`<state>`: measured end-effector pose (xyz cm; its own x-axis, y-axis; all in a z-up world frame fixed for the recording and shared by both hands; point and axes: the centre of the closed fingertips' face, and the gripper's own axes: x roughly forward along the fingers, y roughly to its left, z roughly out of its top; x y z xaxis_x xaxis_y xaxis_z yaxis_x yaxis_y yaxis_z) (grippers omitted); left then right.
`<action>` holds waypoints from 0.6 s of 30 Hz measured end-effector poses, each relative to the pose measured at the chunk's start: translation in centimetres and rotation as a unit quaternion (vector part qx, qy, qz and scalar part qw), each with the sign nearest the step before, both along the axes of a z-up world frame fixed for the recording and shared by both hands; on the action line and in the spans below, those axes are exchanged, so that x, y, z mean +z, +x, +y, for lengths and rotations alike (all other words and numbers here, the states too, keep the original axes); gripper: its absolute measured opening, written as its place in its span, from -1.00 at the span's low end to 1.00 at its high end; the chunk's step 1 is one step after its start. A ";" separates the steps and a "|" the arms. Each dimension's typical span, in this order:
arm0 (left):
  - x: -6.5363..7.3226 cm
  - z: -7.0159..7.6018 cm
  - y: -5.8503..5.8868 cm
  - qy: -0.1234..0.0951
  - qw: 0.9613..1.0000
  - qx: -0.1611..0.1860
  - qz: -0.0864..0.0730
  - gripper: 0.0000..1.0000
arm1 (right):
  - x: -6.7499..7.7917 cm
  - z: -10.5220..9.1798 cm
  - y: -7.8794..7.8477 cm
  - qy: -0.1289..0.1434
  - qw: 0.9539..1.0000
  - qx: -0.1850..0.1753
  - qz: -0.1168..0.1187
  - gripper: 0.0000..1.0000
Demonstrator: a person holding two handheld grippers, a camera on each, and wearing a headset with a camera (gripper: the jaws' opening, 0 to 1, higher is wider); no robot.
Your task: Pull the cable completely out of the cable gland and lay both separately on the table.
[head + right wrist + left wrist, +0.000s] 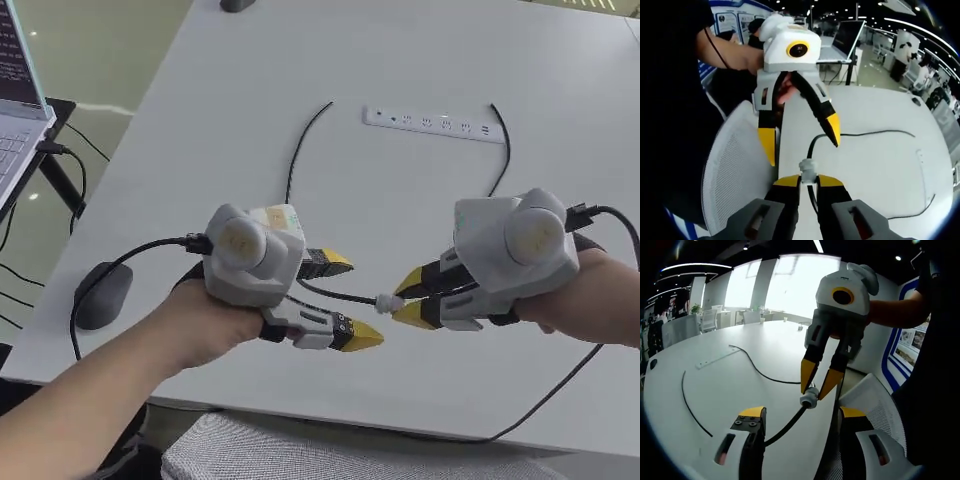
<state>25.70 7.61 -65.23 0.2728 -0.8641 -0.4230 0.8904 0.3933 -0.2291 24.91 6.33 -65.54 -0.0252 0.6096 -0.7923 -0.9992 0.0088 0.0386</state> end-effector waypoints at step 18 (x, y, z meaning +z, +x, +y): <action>0.7 -1.6 -0.3 -0.028 0.999 -0.028 -0.018 -0.18 | 0.8 -0.4 -0.4 0.016 0.999 0.027 -0.011 -0.87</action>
<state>25.45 5.98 -64.55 0.2382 -0.9000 -0.3650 0.9187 0.3307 -0.2159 24.46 5.88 -64.75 -0.0410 0.6334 -0.7727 -0.9988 -0.0462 0.0151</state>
